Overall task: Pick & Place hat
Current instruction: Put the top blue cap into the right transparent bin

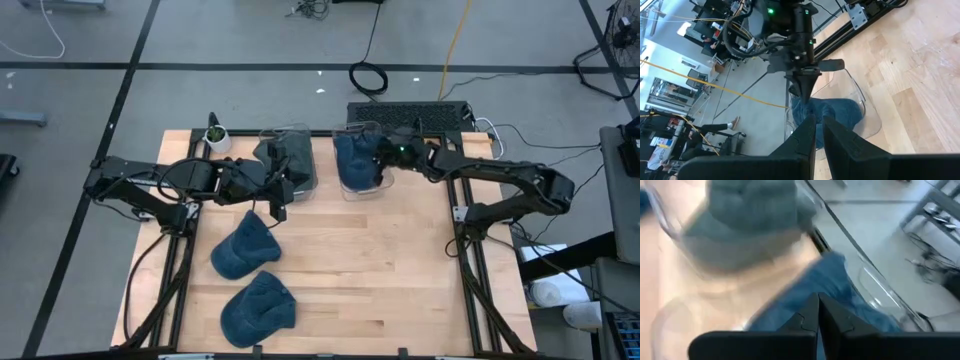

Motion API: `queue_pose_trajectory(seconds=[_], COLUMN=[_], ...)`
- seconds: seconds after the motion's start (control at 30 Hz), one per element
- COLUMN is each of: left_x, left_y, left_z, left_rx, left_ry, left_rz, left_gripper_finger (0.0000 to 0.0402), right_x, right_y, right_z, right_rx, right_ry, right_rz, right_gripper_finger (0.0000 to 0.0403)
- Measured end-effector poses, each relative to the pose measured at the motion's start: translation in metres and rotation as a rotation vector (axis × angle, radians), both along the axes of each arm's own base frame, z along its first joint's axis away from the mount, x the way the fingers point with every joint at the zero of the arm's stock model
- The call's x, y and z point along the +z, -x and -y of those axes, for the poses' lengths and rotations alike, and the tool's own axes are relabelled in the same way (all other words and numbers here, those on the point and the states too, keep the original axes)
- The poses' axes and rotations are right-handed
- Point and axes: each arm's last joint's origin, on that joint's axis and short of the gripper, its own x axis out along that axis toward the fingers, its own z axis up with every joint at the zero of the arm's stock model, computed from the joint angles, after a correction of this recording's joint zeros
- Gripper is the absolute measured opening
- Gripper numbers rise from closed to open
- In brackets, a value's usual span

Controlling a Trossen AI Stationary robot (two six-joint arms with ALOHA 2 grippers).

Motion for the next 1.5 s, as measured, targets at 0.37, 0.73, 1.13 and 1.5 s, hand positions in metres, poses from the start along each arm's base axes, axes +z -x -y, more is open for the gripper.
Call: queue_pose_trajectory(seconds=[0.37, 0.73, 1.13, 1.5], left_x=[0.0, 0.0, 0.0, 0.0], left_y=[0.0, 0.0, 0.0, 0.0], left_z=[0.0, 0.0, 0.0, 0.0], left_rx=[0.0, 0.0, 0.0, 0.0], left_ry=[0.0, 0.0, 0.0, 0.0], left_rz=[0.0, 0.0, 0.0, 0.0], left_gripper_finger=[0.0042, 0.0042, 0.0042, 0.0042], right_x=[0.044, 0.009, -0.018, -0.034], right_y=[0.02, 0.066, 0.082, 0.084], right_z=[-0.055, -0.125, -0.138, -0.141], right_rx=[0.497, 0.578, 0.61, 0.412], right_ry=[-0.211, -0.112, -0.135, -0.2], right_rz=[0.348, 0.538, 0.595, 0.578], right_gripper_finger=[0.0, 0.0, 0.0, 0.0])
